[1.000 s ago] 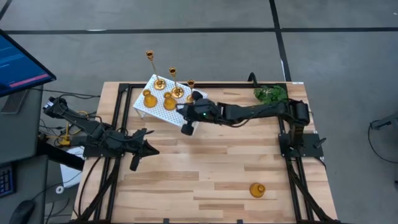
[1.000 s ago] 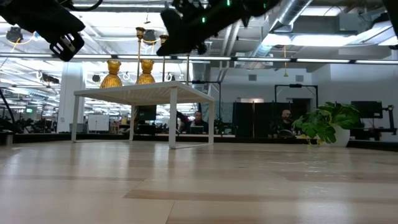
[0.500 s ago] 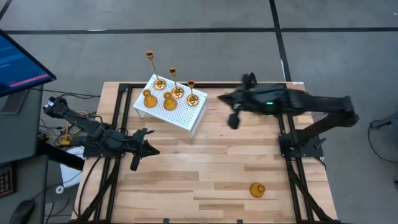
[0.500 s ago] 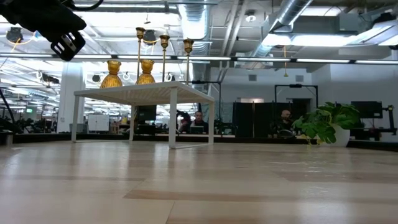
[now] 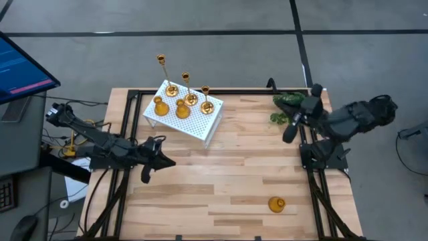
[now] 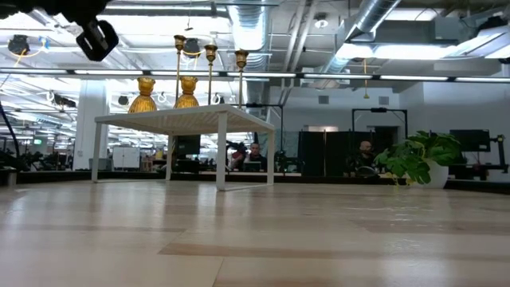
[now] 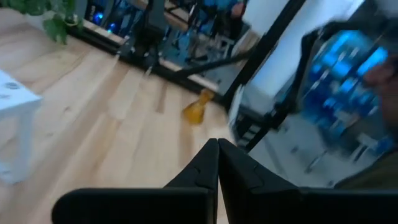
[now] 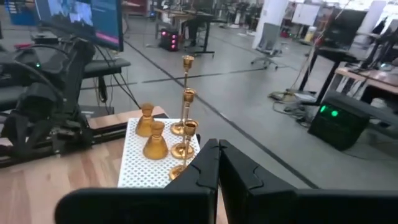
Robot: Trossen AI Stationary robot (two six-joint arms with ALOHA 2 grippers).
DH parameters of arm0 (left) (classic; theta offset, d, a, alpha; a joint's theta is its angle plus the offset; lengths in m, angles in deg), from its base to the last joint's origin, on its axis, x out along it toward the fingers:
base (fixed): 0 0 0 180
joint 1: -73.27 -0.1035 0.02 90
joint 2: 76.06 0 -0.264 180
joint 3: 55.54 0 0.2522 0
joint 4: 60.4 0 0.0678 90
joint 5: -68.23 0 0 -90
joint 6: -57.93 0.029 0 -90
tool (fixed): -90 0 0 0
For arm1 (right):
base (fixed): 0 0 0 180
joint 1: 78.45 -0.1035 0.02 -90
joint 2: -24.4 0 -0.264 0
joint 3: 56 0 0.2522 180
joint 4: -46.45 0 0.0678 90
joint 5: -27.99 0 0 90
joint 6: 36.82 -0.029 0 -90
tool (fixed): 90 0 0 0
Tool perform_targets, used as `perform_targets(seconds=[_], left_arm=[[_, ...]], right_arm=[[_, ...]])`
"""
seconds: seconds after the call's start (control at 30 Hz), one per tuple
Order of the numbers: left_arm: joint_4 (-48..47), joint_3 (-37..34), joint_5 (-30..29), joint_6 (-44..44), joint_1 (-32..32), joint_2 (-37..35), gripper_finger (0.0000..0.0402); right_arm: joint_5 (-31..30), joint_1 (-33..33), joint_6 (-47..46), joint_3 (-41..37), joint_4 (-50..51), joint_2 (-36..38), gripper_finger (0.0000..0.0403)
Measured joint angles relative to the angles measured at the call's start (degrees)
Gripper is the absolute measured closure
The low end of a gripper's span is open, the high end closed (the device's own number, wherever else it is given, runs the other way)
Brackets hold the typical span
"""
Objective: Pick & Place candle stick holders
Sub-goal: Put the top brown glass candle holder on the shelf aligned with the other brown glass candle holder
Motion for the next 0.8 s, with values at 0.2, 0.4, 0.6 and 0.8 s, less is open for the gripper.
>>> perform_targets(seconds=[0.2, 0.4, 0.6, 0.8], left_arm=[[10.2, 0.0, 0.0, -2.7, 0.0, 5.8, 0.0394], [23.3, 0.0, -8.2, 0.1, -0.8, 11.5, 0.0394], [31.9, 2.0, -12.8, 5.3, -2.5, 12.7, 0.0396], [22.7, 11.2, -21.2, 11.5, -2.5, 15.3, 0.0398]], right_arm=[[-11.5, -7.0, -0.3, -0.1, 2.9, -0.2, 0.0403], [-7.8, -11.9, 0.6, -0.1, 8.3, 4.8, 0.0403], [11.1, -15.3, 11.3, -3.1, 0.0, 14.7, 0.0403], [15.9, -15.5, 19.1, -11.5, -13.6, 25.2, 0.0403]])
